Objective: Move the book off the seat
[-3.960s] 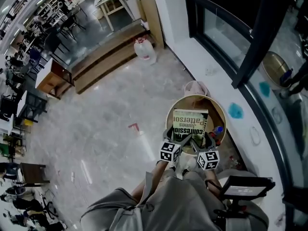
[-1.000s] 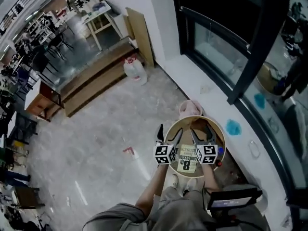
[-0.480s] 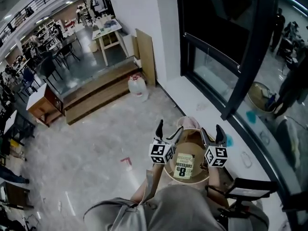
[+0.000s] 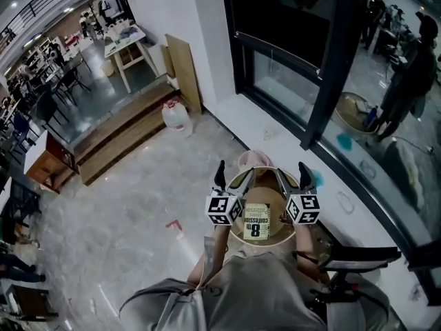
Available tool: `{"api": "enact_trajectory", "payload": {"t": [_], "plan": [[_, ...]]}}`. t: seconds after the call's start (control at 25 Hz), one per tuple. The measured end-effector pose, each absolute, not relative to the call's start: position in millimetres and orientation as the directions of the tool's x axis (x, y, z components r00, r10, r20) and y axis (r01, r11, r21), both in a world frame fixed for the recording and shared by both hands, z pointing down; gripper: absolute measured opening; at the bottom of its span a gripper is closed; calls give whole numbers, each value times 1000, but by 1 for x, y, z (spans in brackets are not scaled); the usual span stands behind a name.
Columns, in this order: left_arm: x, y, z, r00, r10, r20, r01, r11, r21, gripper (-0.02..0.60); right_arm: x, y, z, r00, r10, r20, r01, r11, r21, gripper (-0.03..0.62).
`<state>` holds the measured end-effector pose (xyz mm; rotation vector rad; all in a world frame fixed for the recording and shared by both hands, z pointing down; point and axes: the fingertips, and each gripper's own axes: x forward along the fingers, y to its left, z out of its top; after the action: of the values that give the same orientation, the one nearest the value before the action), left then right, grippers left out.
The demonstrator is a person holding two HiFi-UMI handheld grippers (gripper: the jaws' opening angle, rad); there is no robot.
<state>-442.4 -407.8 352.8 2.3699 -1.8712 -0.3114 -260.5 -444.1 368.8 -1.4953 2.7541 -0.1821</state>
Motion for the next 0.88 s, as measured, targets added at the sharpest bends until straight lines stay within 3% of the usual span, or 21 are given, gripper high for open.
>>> {"api": "enact_trajectory", "payload": {"t": [0.88], "plan": [[-414,-398,355,287,-951,-115,-933,-305,192,455,-239,-424,365,-530,-846,48,-846,526,-86,351]]}}
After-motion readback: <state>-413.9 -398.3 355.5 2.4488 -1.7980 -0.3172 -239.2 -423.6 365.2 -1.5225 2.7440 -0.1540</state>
